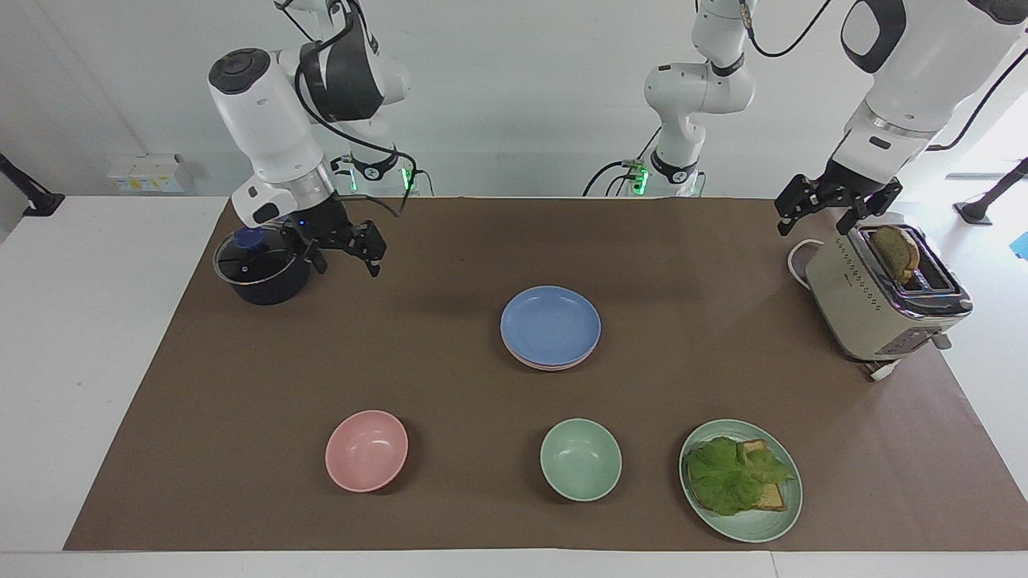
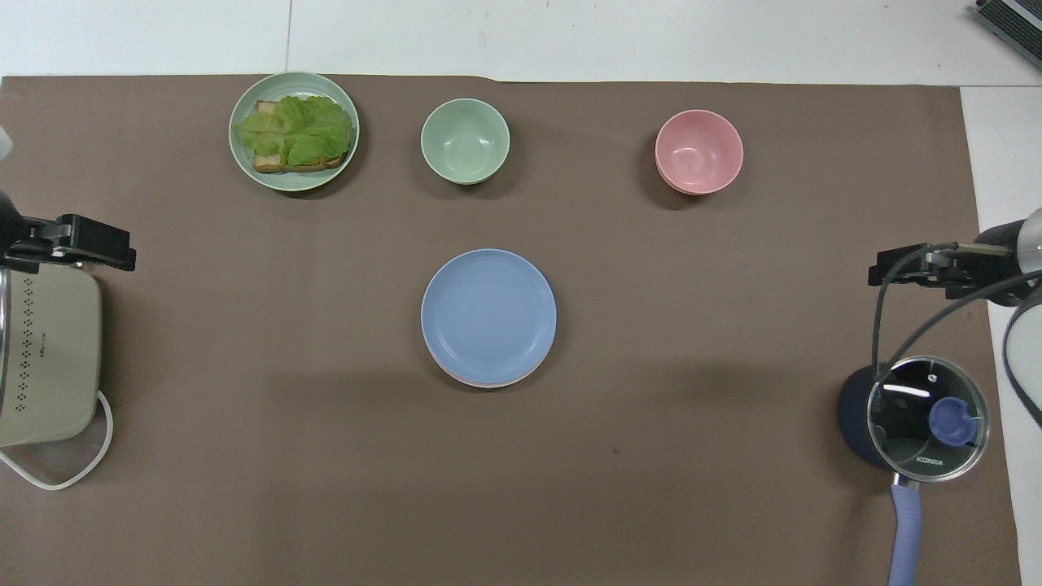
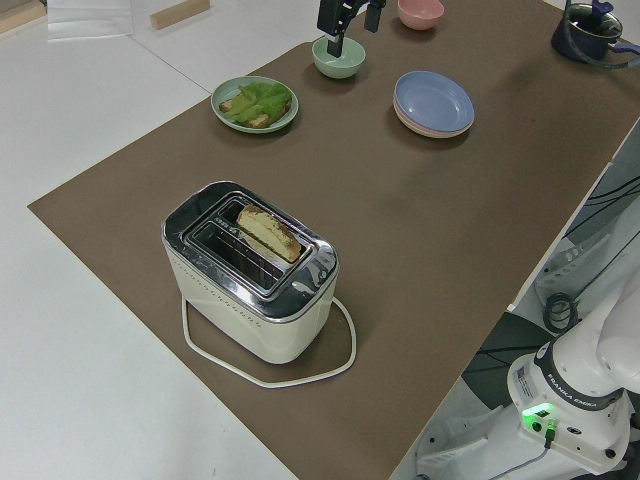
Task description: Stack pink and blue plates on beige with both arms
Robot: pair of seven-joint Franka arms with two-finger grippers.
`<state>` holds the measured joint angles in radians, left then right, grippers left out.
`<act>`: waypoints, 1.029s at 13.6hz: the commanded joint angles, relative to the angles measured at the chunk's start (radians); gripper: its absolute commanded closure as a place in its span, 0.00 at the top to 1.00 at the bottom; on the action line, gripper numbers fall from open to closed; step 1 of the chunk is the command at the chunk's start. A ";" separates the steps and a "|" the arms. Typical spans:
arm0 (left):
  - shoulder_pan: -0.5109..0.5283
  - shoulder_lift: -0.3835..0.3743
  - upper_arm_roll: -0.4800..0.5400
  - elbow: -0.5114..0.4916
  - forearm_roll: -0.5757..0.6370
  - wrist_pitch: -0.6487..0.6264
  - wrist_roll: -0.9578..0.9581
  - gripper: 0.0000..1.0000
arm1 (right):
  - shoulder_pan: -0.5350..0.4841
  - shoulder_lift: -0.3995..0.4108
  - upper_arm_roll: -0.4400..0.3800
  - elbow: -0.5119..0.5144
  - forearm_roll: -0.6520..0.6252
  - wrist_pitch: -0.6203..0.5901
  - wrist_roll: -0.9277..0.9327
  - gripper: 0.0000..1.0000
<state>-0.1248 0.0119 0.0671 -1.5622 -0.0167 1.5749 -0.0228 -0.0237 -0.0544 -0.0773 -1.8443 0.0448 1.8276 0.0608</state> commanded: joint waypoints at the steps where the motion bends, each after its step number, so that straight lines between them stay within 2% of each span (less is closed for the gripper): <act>1: 0.011 -0.009 -0.010 -0.010 0.015 -0.003 0.003 1.00 | -0.007 -0.007 0.011 0.112 -0.040 -0.114 -0.013 1.00; 7: 0.011 -0.009 -0.010 -0.010 0.015 -0.003 0.003 1.00 | 0.010 -0.004 0.025 0.272 -0.080 -0.296 -0.016 1.00; 14: 0.011 -0.009 -0.010 -0.010 0.015 -0.003 0.003 1.00 | 0.031 -0.034 0.028 0.215 -0.068 -0.295 -0.029 1.00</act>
<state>-0.1248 0.0119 0.0671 -1.5622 -0.0167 1.5749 -0.0228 0.0016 -0.0694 -0.0499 -1.6050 -0.0149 1.5454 0.0573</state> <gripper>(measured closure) 0.000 0.000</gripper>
